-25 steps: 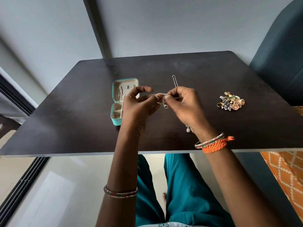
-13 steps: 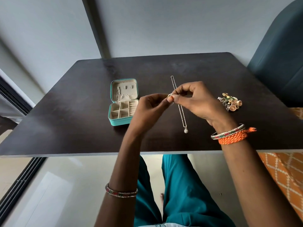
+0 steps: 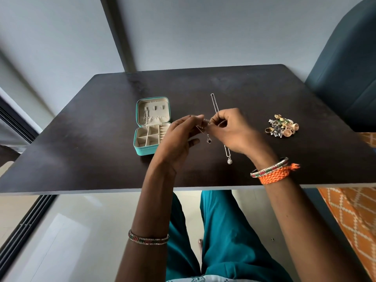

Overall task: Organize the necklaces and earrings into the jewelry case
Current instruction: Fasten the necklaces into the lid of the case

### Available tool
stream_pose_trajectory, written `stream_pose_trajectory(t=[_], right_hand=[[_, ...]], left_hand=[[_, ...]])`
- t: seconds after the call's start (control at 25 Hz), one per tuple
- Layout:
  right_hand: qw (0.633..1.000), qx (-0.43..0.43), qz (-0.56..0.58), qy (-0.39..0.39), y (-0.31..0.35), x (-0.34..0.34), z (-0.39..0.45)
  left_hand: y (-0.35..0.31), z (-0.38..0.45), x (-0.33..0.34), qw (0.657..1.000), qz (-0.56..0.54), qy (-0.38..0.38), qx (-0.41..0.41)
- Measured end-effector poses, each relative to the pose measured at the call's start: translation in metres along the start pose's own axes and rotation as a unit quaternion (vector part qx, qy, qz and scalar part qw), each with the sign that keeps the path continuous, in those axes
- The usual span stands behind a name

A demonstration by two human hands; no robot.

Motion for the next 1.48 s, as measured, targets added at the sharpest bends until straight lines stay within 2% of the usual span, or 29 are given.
stream_pose_trajectory(t=[0.12,0.24,0.32,0.4,0.48,0.56,0.6,0.64,0.68,0.72,0.76,0.8,0.84,0.96,1.08,1.2,1.36,1.48], right_hand=[[0.999,-0.018,0.029,0.010,0.001,0.006,0.001],[0.981,-0.045,0.178,0.067,0.002,0.023,0.000],[0.938,-0.084,0.330,0.064,0.006,0.029,-0.002],[0.883,-0.098,0.459,0.015,0.002,0.027,-0.002],[0.846,-0.077,0.527,-0.028,-0.008,0.025,-0.001],[0.834,-0.065,0.547,-0.024,-0.012,0.027,0.000],[0.835,-0.062,0.547,-0.015,-0.013,0.029,0.001],[0.839,-0.062,0.540,-0.009,-0.012,0.029,0.001],[0.847,-0.064,0.528,-0.005,-0.011,0.029,0.001],[0.858,-0.066,0.509,-0.002,-0.009,0.028,0.000],[0.875,-0.069,0.479,0.001,-0.008,0.028,-0.001],[0.893,-0.072,0.444,0.006,-0.005,0.029,-0.003],[0.908,-0.076,0.411,0.013,-0.002,0.030,-0.005],[0.936,-0.102,0.338,0.019,0.007,0.028,-0.009],[0.961,-0.122,0.246,0.031,0.010,0.027,-0.006],[0.971,-0.116,0.207,0.037,0.007,0.030,-0.006],[0.946,-0.098,0.310,0.019,0.001,0.026,-0.011],[0.922,-0.079,0.378,-0.013,-0.009,0.022,-0.010]], left_hand=[[-0.008,0.000,-0.001,0.998,-0.032,0.002,0.061],[-0.023,-0.007,-0.013,0.982,0.067,-0.079,0.158],[-0.034,-0.014,-0.014,0.954,0.164,-0.144,0.204],[-0.044,-0.015,-0.012,0.931,0.224,-0.175,0.229],[-0.046,-0.015,-0.009,0.920,0.256,-0.181,0.233],[-0.046,-0.017,-0.003,0.905,0.306,-0.184,0.233],[-0.044,-0.018,0.000,0.901,0.321,-0.183,0.230],[-0.040,-0.017,-0.001,0.911,0.301,-0.177,0.220],[-0.033,-0.012,-0.005,0.940,0.228,-0.157,0.198],[-0.025,-0.006,-0.009,0.973,0.107,-0.125,0.164],[-0.014,0.002,-0.009,0.989,-0.020,-0.087,0.118],[-0.007,0.006,-0.006,0.989,-0.123,-0.049,0.072],[-0.004,0.007,-0.003,0.985,-0.167,-0.019,0.036],[-0.003,0.005,-0.007,0.988,-0.151,-0.006,-0.005],[-0.009,0.003,-0.023,0.990,-0.127,-0.058,0.019],[-0.019,0.000,-0.027,0.993,-0.047,-0.085,0.065],[-0.039,-0.009,-0.022,0.976,0.100,-0.085,0.172],[-0.053,-0.011,-0.016,0.956,0.185,-0.089,0.209]])
Point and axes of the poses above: each hand's wrist, its own z-axis towards the middle knuckle, its own x-axis out of the palm, y = z × x, the point moved 9 cm from there along z, towards the middle knuckle, and after that the axes turned 11 degrees about y, right-handed, at the moved point
